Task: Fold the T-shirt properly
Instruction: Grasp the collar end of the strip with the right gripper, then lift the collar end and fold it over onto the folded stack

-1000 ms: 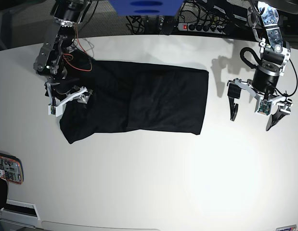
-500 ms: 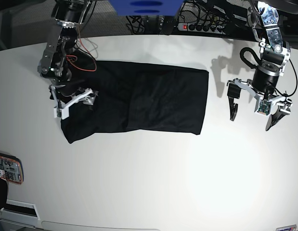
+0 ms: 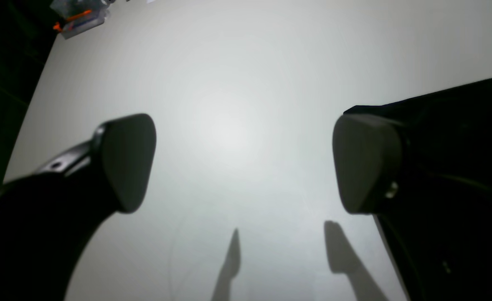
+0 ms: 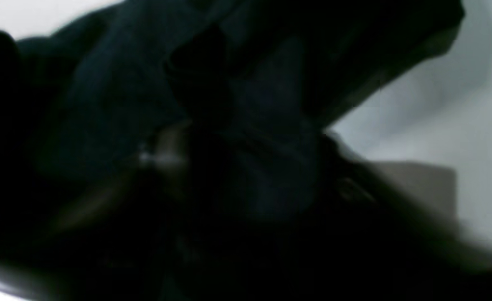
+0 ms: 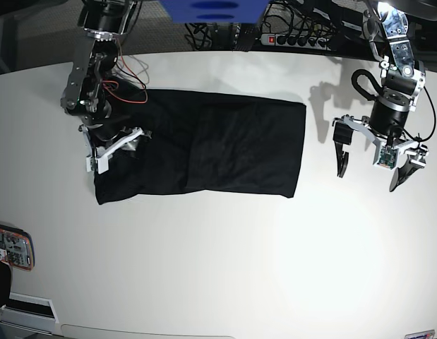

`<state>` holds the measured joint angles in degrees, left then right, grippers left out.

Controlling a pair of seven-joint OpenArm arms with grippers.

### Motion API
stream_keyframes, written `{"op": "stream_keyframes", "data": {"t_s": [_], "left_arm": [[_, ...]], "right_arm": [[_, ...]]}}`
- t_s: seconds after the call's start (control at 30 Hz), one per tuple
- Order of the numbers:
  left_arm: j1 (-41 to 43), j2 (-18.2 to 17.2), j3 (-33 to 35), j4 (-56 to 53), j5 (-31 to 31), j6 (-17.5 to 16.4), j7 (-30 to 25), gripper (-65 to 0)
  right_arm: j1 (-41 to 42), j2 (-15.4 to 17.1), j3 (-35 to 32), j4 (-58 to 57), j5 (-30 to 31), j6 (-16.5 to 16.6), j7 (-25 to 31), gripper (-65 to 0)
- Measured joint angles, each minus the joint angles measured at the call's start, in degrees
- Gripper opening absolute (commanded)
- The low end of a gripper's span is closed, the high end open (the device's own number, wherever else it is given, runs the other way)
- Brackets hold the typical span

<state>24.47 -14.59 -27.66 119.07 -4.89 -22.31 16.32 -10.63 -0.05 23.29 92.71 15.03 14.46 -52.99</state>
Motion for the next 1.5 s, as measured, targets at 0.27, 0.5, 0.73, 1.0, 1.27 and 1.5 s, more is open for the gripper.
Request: {"op": "stream_keyframes", "data": {"t_s": [0.27, 0.5, 0.73, 1.0, 1.27, 1.5], "left_arm": [[0.00, 0.02, -0.02, 0.00, 0.00, 0.00, 0.00, 0.0], [-0.02, -0.02, -0.02, 0.00, 0.00, -0.02, 0.00, 0.0], [0.02, 0.28, -0.17, 0.00, 0.09, 0.02, 0.02, 0.0], [-0.02, 0.28, -0.17, 0.00, 0.17, 0.02, 0.00, 0.0], [0.00, 0.28, -0.17, 0.02, 0.17, 0.00, 0.00, 0.0], [0.00, 0.28, -0.17, 0.02, 0.15, 0.00, 0.00, 0.0]], "right_arm": [[0.00, -0.09, 0.02, -0.31, 0.17, 0.09, -0.39, -65.0], [1.55, 0.35, 0.04, -0.48, -0.04, -1.53, -2.34, -65.0], [6.23, 5.03, -0.44, -0.42, -0.46, -8.15, -1.75, -65.0], [6.05, 5.18, -0.55, -0.92, -13.42, -7.26, -1.68, -65.0], [9.62, 5.84, -4.00, -0.55, -36.28, -7.61, -1.75, -65.0], [8.63, 3.52, -9.07, 4.61, -45.46, -7.30, -2.25, -65.0]]}}
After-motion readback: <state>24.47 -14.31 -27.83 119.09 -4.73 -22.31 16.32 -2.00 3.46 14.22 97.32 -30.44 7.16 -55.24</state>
